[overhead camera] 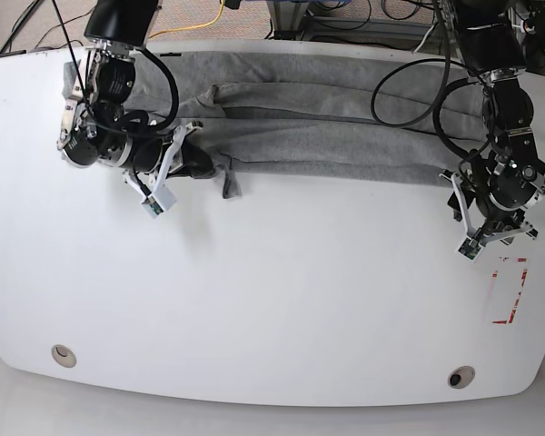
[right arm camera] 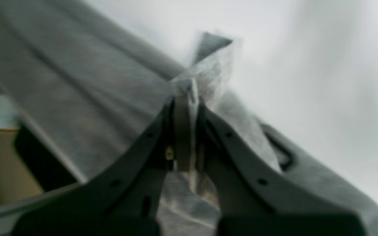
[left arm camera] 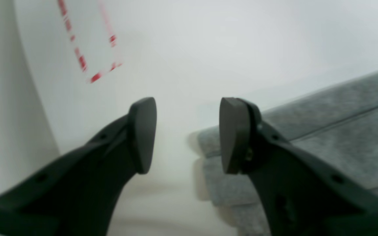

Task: Layout the t-shirt on the table in an organized manner, then fold the t-shirt properly
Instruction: 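Fold the grasped side end over the shirt with the right gripper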

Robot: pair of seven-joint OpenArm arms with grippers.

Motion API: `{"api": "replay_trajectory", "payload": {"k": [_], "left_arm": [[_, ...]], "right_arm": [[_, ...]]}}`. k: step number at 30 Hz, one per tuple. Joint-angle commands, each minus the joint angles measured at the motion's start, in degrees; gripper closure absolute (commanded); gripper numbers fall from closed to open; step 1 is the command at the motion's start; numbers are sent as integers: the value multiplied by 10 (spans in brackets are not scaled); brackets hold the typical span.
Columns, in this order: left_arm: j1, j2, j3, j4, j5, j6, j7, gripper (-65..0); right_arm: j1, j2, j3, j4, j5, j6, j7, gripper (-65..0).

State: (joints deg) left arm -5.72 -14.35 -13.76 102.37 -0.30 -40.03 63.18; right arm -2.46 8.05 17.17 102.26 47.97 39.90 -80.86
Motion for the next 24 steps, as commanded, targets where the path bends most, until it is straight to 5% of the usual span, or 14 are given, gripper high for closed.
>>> {"api": "replay_trajectory", "payload": {"k": [1,13,18,22,24], "left_arm": [[-11,-6,-1,9,-2,0,-9,-287],[-10,9,-1,9,-2,0,-9,-287],[-8,9,-1,9,-2,0,-9,-287],[-7,9,-1,9,-2,0,-9,-287],[-7,9,-1,9,-2,0,-9,-287]], "right_arm": [[-23,26,-15,12,79,1,9,-8],[-75,63,-53,12,148,1,9,-29],[-87,73,-61,13,154,1,9,-244],[-106,75,-60,13,171,1,9,-560],[-112,79,-60,13,191,1,9,-650]]}}
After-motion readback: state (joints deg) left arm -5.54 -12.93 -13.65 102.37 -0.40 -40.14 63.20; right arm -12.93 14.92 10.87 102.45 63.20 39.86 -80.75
